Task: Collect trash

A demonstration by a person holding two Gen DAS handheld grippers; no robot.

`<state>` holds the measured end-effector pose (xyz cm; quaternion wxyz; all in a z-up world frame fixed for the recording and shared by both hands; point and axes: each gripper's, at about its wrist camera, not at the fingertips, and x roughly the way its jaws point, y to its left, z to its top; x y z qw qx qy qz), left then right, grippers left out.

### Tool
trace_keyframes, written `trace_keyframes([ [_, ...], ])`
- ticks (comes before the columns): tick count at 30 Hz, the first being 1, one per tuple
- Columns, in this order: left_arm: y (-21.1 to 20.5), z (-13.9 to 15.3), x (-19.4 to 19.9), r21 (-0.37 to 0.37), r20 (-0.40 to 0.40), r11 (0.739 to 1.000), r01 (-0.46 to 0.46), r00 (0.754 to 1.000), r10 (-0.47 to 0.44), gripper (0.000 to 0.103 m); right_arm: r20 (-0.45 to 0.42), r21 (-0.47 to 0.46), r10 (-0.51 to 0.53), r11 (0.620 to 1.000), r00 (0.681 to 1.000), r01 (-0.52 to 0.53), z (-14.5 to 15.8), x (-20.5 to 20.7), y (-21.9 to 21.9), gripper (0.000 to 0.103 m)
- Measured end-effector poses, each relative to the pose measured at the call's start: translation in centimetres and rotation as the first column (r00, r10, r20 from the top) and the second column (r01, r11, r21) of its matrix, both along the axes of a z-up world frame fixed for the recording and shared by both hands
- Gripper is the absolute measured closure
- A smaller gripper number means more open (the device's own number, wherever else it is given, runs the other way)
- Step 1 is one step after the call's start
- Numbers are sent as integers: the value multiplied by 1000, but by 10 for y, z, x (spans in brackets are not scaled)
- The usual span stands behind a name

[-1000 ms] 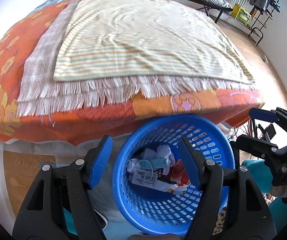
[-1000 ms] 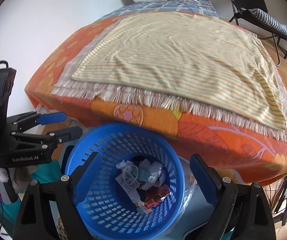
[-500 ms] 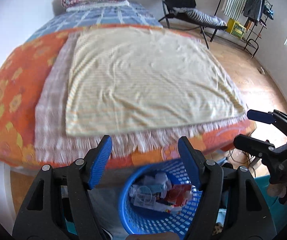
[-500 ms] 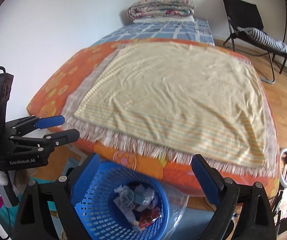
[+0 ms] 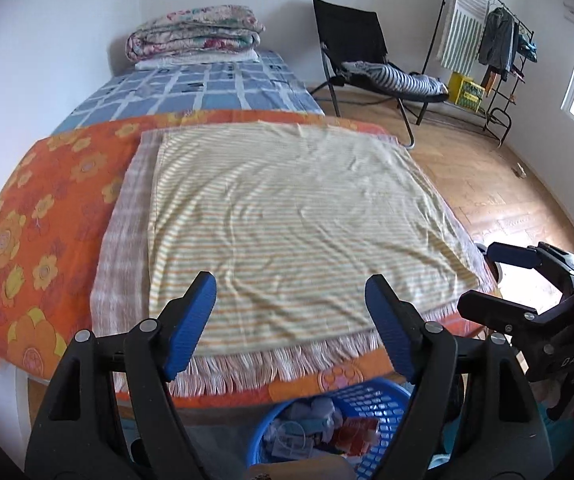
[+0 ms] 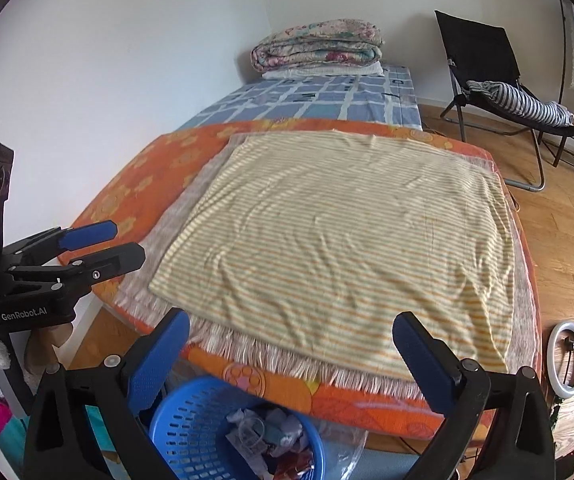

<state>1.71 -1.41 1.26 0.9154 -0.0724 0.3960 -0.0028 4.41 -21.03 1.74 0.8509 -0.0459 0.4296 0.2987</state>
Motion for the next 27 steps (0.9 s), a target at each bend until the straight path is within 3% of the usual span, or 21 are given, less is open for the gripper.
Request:
trace_keyframes([
  [5,2,2,9,2,9,1000,-8,1000,8,23,-5,37,2,999,1000,-1,3,9,0,0],
  [27,16,1,22,-20,23,998,-64,998,64,22,13,34,8,999,1000,-8,-1,30,11,0],
])
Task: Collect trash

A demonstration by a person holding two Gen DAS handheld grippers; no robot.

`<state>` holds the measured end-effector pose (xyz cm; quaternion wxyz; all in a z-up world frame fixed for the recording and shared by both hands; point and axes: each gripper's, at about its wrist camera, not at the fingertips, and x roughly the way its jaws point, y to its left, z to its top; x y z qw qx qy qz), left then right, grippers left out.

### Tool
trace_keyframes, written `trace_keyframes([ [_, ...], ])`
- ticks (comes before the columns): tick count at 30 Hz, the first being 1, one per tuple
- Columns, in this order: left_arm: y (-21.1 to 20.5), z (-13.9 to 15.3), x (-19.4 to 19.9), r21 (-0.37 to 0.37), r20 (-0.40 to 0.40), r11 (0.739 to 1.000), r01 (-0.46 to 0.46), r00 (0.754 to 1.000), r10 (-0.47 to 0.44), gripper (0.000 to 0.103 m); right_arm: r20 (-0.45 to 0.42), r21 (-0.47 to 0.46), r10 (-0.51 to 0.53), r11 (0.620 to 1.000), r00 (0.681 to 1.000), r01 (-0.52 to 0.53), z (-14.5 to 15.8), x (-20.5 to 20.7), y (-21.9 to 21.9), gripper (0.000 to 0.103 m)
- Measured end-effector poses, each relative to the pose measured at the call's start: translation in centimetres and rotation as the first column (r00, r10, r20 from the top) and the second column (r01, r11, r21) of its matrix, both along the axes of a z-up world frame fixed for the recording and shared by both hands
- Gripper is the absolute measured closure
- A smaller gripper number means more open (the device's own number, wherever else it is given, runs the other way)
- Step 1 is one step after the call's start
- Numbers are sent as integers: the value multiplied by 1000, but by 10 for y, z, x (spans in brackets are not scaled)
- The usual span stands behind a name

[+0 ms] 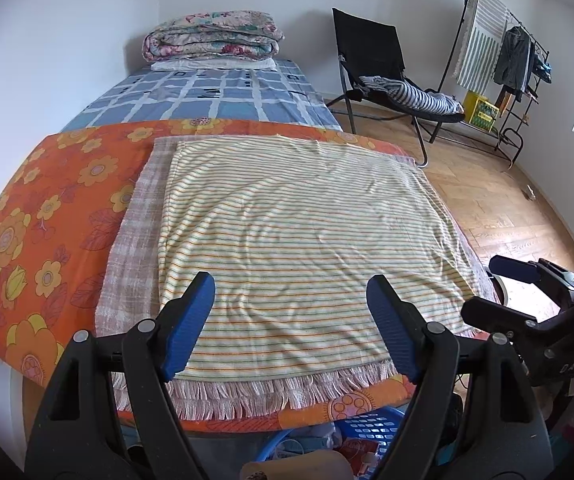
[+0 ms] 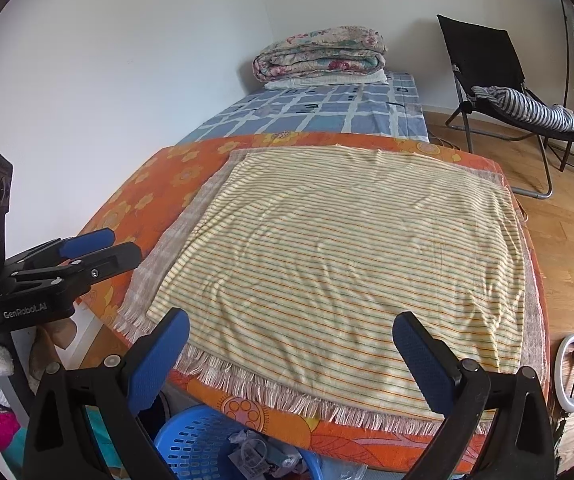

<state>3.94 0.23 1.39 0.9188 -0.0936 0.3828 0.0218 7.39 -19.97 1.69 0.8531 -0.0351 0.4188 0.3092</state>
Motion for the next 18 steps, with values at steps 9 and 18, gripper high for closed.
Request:
trace_keyframes([
  [9,0,3,-4,-2,11,1000,1,1000,-1,17,24,-24,4,1000,1000,-3,-3,-2,6,0],
  [18,0,4,-6,-5,13,1000,-4,1000,4,17,21,-32,-6,999,1000,7,-6,-2,5,0],
])
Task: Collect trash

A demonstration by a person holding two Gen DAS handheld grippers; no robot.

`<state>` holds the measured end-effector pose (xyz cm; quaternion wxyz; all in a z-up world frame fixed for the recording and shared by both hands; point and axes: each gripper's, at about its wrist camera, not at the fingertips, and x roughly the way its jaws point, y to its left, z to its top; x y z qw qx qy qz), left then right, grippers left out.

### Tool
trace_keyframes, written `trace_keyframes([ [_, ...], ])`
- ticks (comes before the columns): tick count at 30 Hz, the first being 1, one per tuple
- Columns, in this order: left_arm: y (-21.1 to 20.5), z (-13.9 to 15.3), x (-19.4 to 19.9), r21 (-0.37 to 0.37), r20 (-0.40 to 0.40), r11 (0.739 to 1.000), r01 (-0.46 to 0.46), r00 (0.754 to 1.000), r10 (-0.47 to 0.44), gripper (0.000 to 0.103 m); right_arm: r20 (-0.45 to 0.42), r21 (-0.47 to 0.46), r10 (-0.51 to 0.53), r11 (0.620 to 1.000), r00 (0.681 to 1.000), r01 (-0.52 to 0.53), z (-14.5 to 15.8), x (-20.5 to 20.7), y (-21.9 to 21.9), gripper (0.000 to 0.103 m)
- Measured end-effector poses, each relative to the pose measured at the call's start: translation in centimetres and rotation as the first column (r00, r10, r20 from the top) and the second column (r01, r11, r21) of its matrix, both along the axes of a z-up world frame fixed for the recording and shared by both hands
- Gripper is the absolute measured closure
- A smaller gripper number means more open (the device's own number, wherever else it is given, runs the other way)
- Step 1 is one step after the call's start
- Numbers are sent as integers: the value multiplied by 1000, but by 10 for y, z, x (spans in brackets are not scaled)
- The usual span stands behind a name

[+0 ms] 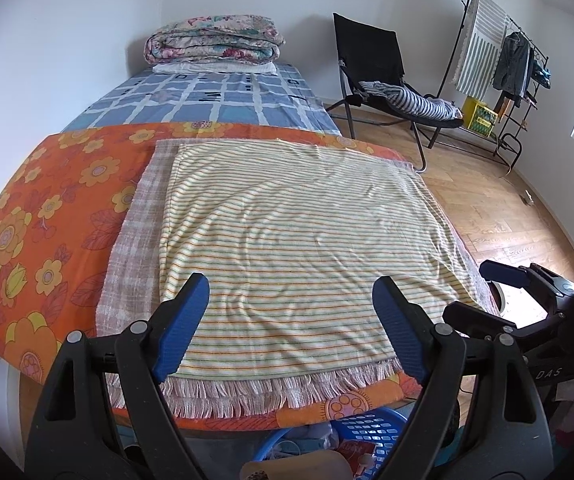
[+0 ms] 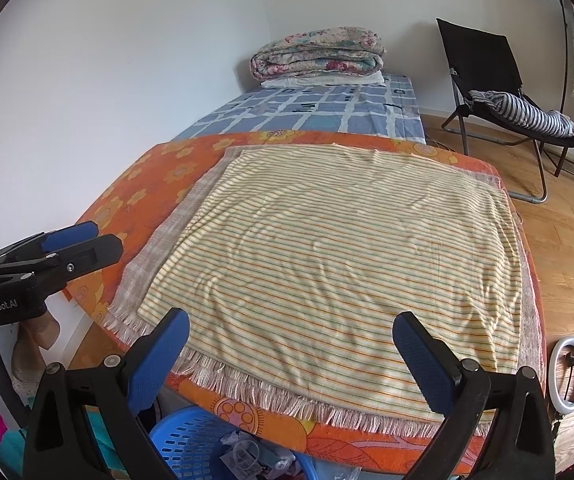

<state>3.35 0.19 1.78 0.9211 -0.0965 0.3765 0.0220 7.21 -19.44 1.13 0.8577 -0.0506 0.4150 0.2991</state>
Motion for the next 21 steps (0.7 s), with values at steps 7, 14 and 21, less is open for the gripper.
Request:
trace_keyframes([
  [7,0,0,-1,2,-2,1000,-2,1000,2,16,-2,3,-2,1000,1000,2,0,1,0,0],
  [14,-2,0,-5,0,-3,1000,1,1000,-1,16,-11,7,-8,1000,1000,9,-1,1,-1,0],
  [21,-3,-1,-4,0,-6,1000,1,1000,-1,16,-13,11,-14,1000,1000,14,-1,2,-4,0],
])
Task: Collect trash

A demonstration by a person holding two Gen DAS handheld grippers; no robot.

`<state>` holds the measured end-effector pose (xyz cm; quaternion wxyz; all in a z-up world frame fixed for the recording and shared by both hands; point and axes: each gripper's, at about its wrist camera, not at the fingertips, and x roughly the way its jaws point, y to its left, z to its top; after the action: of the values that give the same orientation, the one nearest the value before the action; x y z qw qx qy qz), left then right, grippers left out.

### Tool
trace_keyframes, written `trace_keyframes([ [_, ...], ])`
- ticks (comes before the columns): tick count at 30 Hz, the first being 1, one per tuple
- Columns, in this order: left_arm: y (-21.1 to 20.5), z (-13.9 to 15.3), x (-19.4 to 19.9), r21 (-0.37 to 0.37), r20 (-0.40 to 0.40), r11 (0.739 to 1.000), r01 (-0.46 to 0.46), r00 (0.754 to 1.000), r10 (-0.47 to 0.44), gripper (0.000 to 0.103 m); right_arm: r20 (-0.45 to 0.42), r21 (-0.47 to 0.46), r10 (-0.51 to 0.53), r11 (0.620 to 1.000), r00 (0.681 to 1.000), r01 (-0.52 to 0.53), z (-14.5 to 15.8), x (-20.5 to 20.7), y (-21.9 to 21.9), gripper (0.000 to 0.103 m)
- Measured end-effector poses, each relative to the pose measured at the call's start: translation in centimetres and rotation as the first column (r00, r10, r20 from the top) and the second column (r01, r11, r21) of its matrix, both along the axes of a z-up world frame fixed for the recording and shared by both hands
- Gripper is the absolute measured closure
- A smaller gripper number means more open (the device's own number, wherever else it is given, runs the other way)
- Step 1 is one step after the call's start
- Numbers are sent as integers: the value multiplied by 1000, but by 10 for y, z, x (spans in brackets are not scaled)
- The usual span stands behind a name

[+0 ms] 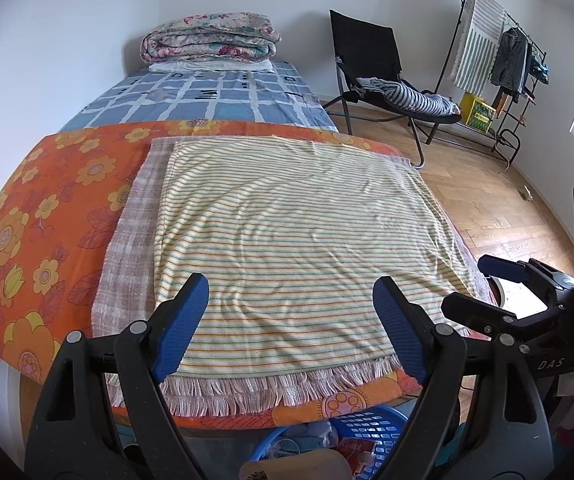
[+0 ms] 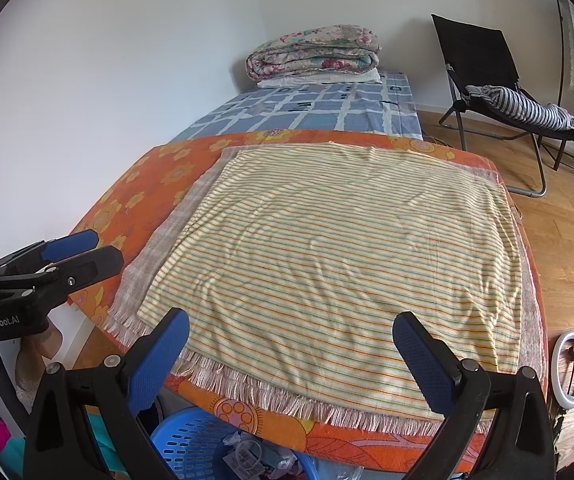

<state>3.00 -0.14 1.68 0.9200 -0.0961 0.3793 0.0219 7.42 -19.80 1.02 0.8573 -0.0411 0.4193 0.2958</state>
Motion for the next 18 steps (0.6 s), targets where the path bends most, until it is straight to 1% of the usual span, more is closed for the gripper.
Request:
trace_keyframes([
  [10,0,0,0,3,2,1000,3,1000,-3,16,-6,5,-14,1000,1000,14,0,1,-1,0],
  [18,-8,4,0,14,12,1000,22,1000,-22,16,-16,8,-14,1000,1000,14,-2,1,-2,0],
])
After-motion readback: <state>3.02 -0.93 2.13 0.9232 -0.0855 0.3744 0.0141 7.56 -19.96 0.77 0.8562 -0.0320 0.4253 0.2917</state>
